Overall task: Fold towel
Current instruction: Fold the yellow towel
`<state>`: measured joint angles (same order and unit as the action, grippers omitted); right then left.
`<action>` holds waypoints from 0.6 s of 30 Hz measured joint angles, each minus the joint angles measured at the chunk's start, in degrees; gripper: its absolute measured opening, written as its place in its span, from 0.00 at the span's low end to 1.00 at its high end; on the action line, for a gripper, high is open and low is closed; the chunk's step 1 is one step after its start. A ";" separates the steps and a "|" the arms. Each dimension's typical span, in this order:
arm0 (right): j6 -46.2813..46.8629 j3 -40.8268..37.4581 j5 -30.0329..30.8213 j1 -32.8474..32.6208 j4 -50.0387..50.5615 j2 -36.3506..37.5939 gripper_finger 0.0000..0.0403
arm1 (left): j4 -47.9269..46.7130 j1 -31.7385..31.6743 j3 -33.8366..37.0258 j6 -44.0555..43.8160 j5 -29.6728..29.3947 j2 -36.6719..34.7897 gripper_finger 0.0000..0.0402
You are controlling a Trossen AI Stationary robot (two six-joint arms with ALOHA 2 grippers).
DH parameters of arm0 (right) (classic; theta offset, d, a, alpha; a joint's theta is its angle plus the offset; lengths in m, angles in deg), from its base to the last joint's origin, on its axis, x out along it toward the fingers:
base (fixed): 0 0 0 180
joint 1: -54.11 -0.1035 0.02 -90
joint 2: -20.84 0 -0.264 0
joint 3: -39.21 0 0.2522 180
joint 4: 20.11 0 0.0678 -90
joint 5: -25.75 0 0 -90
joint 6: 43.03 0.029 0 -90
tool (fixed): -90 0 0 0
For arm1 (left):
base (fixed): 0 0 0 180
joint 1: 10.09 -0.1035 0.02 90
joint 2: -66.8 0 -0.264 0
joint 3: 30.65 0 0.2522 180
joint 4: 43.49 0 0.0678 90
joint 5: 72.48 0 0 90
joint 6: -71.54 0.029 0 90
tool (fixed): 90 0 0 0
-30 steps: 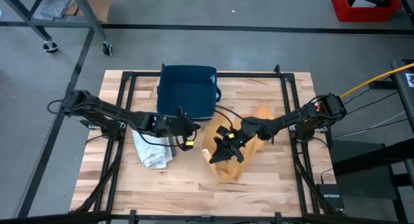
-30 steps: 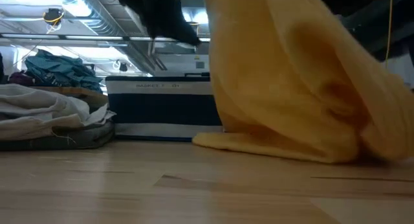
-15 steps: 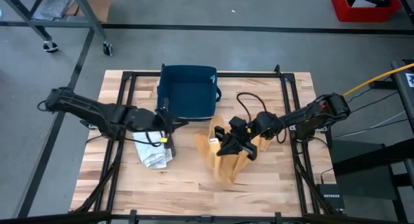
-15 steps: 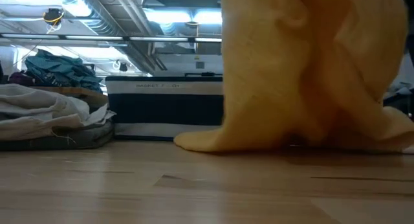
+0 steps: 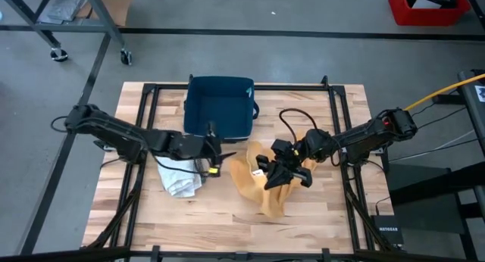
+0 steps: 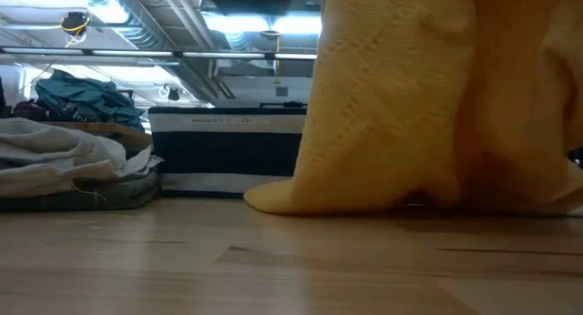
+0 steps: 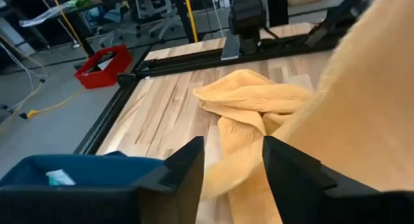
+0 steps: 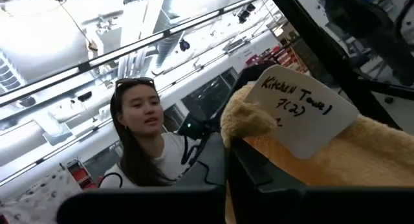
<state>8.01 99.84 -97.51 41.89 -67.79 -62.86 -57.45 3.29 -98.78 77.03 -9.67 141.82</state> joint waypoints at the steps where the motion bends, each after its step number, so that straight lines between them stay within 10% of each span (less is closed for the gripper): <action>1: 0.03 0.00 0.25 -0.29 0.00 0.00 0.01 | 1.06 -0.14 0.01 0.76 -0.01 1.23 0.38; 18: 2.74 0.00 4.27 -1.53 -2.87 0.00 0.01 | 9.52 -0.42 0.00 -2.49 3.93 15.63 0.39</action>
<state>10.75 99.84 -93.24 40.36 -70.67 -62.86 -47.93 2.86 -98.78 74.54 -5.75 157.45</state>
